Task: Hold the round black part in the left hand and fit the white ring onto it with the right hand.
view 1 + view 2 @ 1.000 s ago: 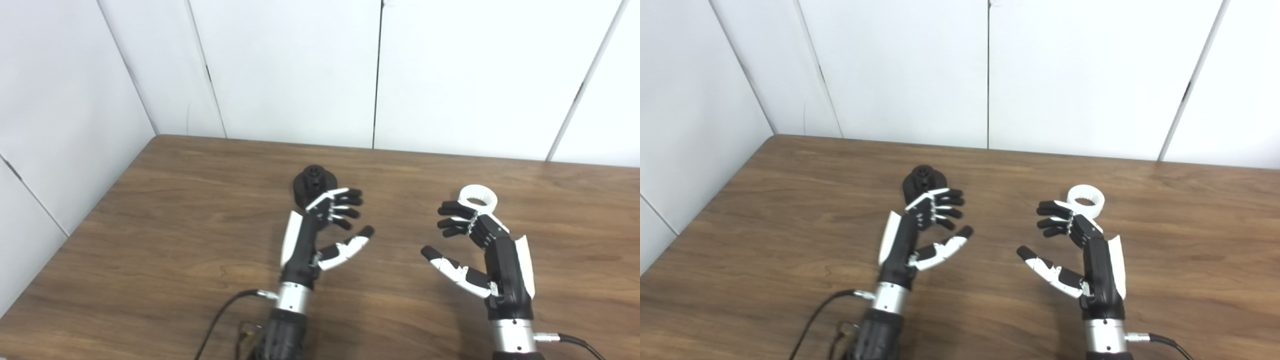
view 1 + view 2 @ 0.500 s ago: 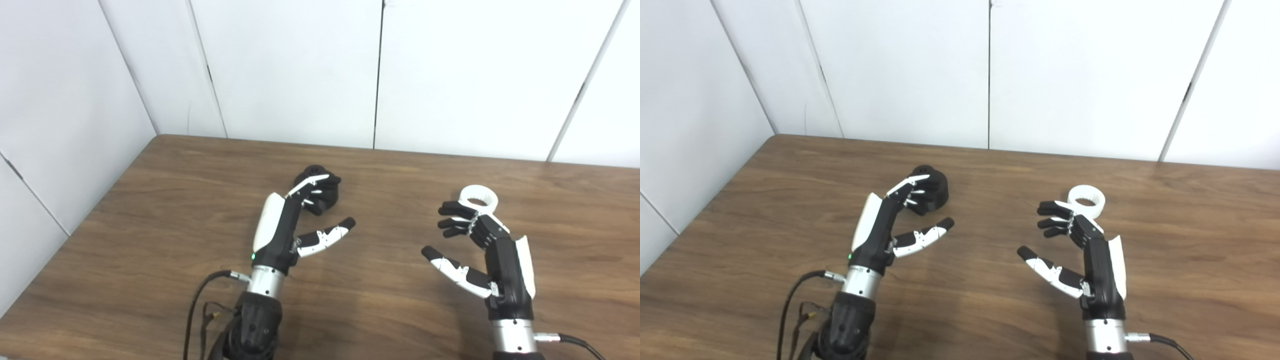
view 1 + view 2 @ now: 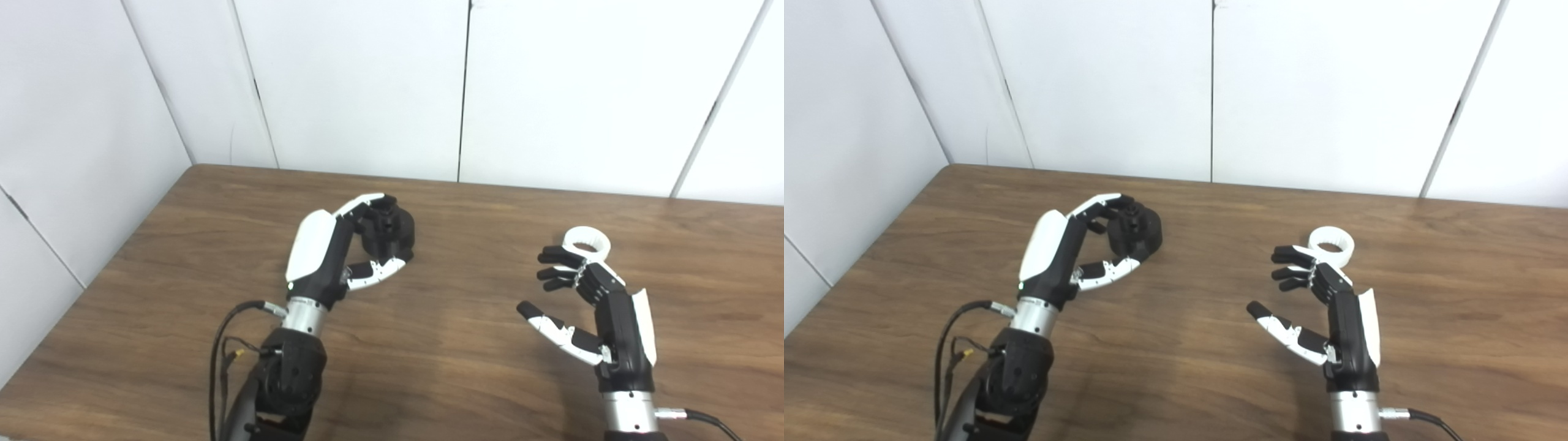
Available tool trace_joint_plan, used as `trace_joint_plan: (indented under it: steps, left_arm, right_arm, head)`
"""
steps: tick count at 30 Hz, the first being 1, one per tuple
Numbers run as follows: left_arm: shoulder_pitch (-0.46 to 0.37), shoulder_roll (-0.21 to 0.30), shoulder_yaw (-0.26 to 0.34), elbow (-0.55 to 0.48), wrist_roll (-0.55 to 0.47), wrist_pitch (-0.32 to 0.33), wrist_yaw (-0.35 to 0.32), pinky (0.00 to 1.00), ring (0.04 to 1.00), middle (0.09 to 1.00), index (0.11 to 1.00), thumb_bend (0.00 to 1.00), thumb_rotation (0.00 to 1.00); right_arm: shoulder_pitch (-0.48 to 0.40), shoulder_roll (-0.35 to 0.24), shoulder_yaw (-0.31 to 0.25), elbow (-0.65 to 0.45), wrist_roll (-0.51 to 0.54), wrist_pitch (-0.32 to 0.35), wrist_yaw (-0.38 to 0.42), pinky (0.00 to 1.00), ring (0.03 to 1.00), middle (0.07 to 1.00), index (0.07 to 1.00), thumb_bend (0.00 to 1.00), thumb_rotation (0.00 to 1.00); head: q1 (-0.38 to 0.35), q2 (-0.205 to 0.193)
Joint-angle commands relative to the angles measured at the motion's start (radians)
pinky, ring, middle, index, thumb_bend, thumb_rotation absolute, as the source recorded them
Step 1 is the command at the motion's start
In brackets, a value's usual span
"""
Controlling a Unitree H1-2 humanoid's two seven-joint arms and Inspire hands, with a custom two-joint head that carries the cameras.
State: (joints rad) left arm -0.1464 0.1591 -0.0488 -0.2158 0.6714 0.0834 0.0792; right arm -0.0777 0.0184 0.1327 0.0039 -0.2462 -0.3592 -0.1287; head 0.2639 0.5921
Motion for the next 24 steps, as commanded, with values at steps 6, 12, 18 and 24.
trace_joint_plan:
  steps: [6,12,18,24]
  left_arm:
    - [-0.100,0.044,0.016,0.083,0.043,0.000,0.054,0.61,0.734,0.777,0.753,0.66,0.30]
    - [-0.141,0.062,0.015,0.142,0.047,0.015,0.059,0.62,0.749,0.799,0.760,0.68,0.32]
    - [-0.188,0.081,-0.016,0.165,0.128,0.100,0.030,0.62,0.793,0.833,0.790,0.73,0.46]
    - [-0.235,0.102,-0.069,0.179,0.248,0.205,-0.002,0.66,0.875,0.897,0.837,0.83,0.53]
  right_arm:
    - [0.032,-0.007,-0.003,0.070,-0.017,-0.036,-0.008,0.51,0.585,0.666,0.675,0.69,0.07]
    - [0.034,-0.007,-0.006,0.065,-0.008,-0.032,-0.004,0.51,0.583,0.664,0.675,0.69,0.08]
    - [0.034,-0.013,-0.008,0.063,-0.006,-0.031,-0.002,0.49,0.575,0.666,0.675,0.68,0.09]
    - [0.036,-0.017,-0.009,0.059,-0.003,-0.030,0.001,0.49,0.569,0.664,0.675,0.68,0.08]
  head:
    - [-0.005,-0.001]
    - [-0.004,-0.001]
    - [-0.004,0.000]
    - [-0.006,-0.001]
